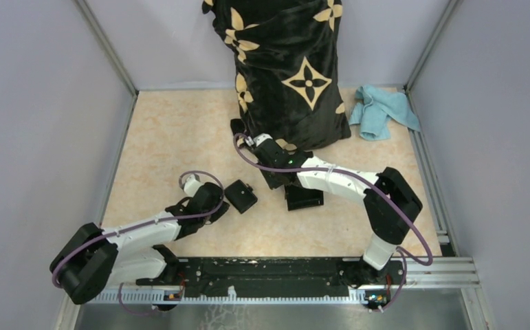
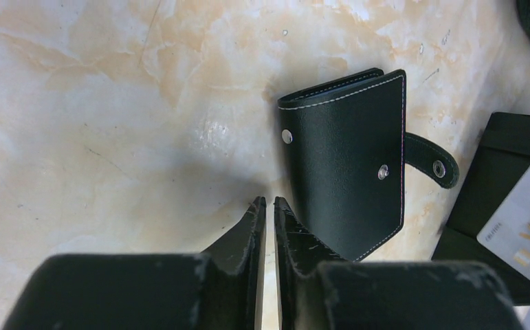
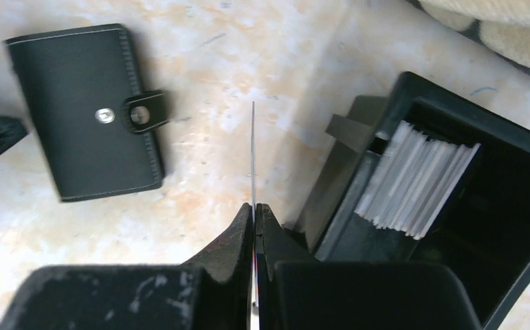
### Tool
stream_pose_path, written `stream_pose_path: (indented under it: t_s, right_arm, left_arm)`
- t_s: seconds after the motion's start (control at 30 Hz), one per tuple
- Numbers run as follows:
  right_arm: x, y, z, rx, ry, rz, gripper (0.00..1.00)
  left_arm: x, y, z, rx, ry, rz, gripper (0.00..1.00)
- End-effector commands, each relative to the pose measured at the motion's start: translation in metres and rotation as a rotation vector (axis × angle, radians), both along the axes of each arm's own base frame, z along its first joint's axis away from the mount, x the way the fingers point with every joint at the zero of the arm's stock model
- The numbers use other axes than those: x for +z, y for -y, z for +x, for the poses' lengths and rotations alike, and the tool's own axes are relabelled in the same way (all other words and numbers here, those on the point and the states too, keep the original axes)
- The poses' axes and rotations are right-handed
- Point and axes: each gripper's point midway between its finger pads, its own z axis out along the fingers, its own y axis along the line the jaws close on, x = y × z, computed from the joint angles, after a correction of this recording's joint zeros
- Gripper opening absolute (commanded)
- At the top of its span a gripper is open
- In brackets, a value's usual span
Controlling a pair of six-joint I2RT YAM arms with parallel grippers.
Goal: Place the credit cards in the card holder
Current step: Move the storage box to the center of the board.
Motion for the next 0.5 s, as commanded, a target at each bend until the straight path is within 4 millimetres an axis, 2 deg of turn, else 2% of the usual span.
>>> stream_pose_path:
  t_s: [0.0, 0.23, 0.3, 0.47]
  right_arm:
    - [0.049, -0.034, -0.005, 0.109, 0.054, 0.116, 0.00]
    - [0.049, -0.054, -0.020, 0.167, 0.026, 0.167, 0.00]
    - [0.035, -0.058, -0.023, 0.174, -0.005, 0.158, 0.00]
    - [0.033, -0.069, -0.027, 0.192, -0.025, 0.194, 0.00]
  left_arm:
    - [-0.001, -0.006, 0.004, 0.009, -0.002, 0.067, 0.15]
    - [-0.012, -0.012, 0.004, 0.041, -0.043, 0.111, 0.15]
    - [-0.014, -0.014, 0.003, 0.055, -0.053, 0.112, 0.15]
    - [-0.019, -0.018, 0.001, 0.090, -0.059, 0.097, 0.15]
